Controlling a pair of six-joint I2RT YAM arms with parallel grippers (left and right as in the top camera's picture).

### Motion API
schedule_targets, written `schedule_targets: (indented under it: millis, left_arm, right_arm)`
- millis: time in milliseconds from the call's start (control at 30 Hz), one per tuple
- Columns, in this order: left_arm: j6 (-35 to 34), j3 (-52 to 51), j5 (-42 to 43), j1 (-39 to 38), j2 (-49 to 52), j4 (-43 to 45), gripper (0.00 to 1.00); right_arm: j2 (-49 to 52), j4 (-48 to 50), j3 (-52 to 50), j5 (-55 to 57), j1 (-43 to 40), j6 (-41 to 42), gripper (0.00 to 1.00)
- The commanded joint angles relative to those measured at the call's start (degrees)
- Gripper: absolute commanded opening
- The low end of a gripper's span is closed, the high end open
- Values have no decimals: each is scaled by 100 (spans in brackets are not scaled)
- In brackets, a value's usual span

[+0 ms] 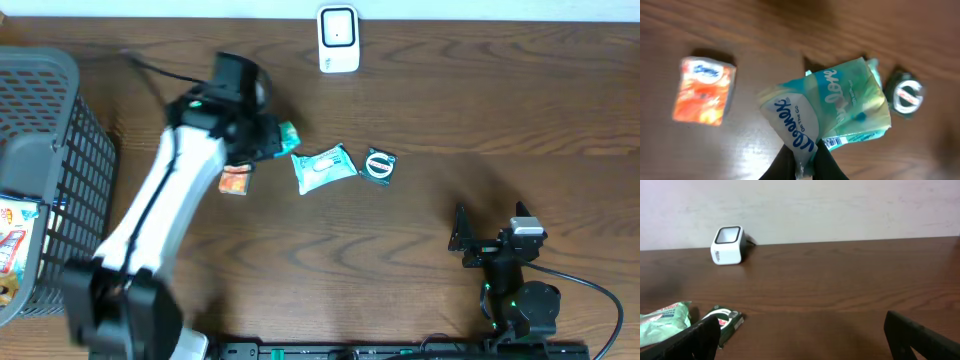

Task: Scan the item barcode
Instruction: 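Place the teal Kleenex pack on the table, then return to the basket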

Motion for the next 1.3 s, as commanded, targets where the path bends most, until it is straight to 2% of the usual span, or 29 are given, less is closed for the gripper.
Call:
schedule_targets:
  millis: [0, 33, 67, 100, 133, 200, 400, 567, 667, 800, 933, 1000, 1133, 1267]
  left_arm:
    - [-221, 0, -264, -66, 581, 238, 8]
    - [-249, 0, -264, -59, 673, 304, 11]
    - [-262, 0, -262, -35, 824, 428, 40]
    - [-262, 0, -306, -22, 874, 479, 50]
    - [-262, 0, -439, -2, 901, 522, 64]
    - [-262, 22, -581, 70, 863, 549, 70]
    - [-229, 223, -581, 461, 181, 542, 71]
    - [24, 267, -673, 1172, -1204, 789, 71]
    - [52, 271, -1097, 2033, -2124, 850, 75]
    - [284, 271, -1709, 3812, -2824, 750, 76]
    - [275, 192, -1749, 5206, -2671, 584, 81]
    - [258, 4, -1499, 5849, -2358, 542, 83]
    - [442, -260, -1394, 6236, -1766, 310, 84]
    - [1211, -413, -1410, 6341, -944, 302, 90]
  right_arm:
    - [0, -24, -9, -11, -26, -50, 99]
    - [0, -24, -9, -11, -26, -50, 99]
    - [0, -24, -9, -11, -26, -50, 99]
    - [0, -24, -9, -11, -26, -50, 99]
    - [0, -24, -9, -11, -26, -50, 99]
    - [0, -24, -9, -11, -26, -52, 99]
    - [0, -24, -9, -11, -26, -50, 99]
    - [0, -24, -9, -11, -28, -50, 99]
    - [0, -24, -9, -11, -26, -50, 99]
    - [0, -24, -9, -11, -26, -50, 99]
    - [0, -24, -9, -11, -26, -50, 99]
    - [0, -24, -9, -11, -26, -50, 99]
    - [0, -24, -9, -11, -26, -50, 99]
    - [0, -24, -9, -11, -26, -50, 99]
